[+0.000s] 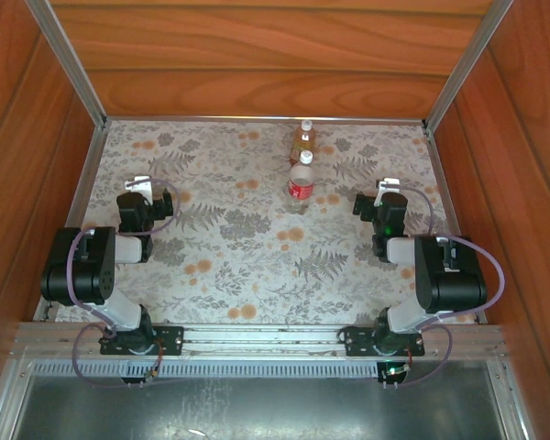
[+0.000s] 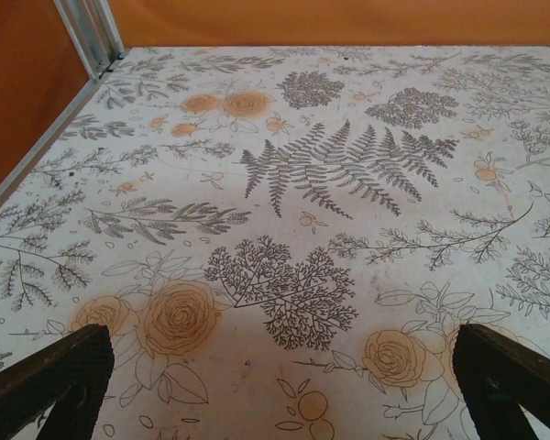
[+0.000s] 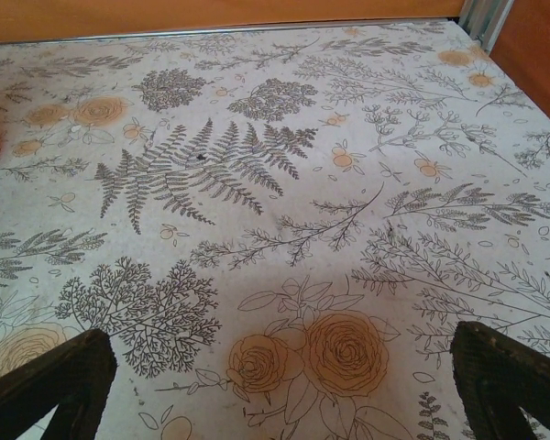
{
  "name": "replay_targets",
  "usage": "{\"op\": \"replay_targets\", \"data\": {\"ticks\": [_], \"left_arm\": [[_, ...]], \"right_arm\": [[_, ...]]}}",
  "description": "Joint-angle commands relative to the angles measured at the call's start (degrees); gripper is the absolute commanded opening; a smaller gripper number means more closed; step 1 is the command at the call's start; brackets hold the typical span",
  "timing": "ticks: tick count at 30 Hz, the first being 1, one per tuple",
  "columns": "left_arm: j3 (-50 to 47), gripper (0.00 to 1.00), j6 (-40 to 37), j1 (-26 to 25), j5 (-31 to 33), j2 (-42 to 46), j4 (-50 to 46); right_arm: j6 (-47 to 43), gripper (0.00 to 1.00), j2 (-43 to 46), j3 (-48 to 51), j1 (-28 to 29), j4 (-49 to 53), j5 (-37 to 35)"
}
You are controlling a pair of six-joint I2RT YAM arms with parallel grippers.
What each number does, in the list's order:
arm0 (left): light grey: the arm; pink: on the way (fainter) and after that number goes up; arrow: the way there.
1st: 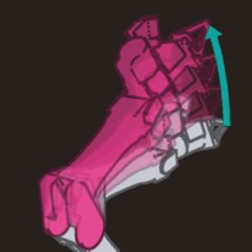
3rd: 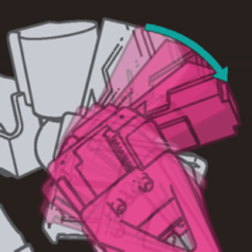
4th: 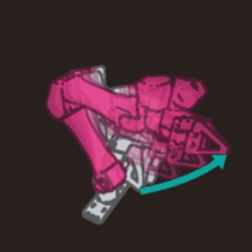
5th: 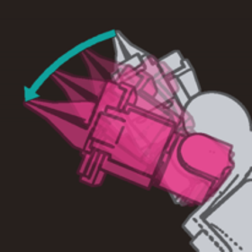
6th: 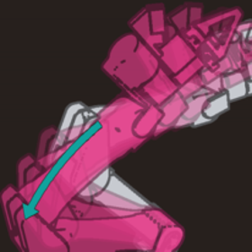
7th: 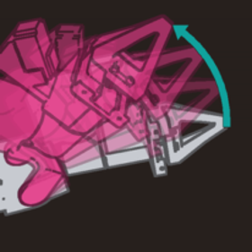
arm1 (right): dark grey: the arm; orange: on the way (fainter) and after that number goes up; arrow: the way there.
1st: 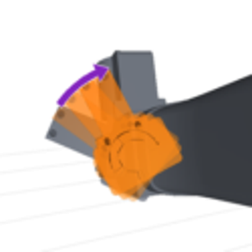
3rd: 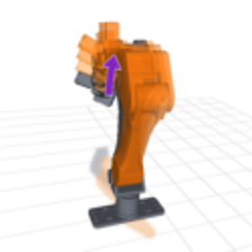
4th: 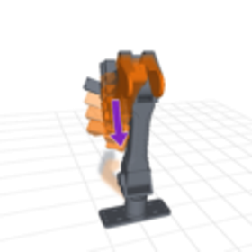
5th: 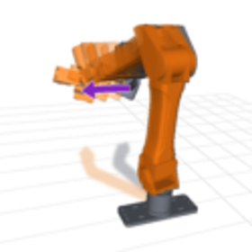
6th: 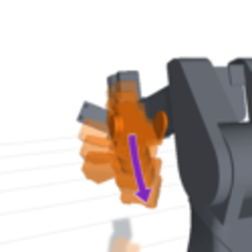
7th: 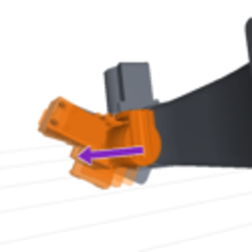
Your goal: Screw on the bottle caps
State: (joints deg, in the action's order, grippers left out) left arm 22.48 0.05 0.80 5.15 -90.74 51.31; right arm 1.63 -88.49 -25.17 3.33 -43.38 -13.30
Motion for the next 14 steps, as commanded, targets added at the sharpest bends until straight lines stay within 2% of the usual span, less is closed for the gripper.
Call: {"op": "replay_targets", "data": {"ticks": [1,14], "left_arm": [[0.2,1.0,1.1,0.4,-0.1,0.4,-0.3],[0.3,1.0,1.1,0.4,-0.1,0.3,-0.3]], "right_arm": [[0.7,1.0,0.7,-0.5,-0.4,-0.1,0.6],[0.7,1.0,0.9,-0.4,-0.4,-0.1,0.6]]}}
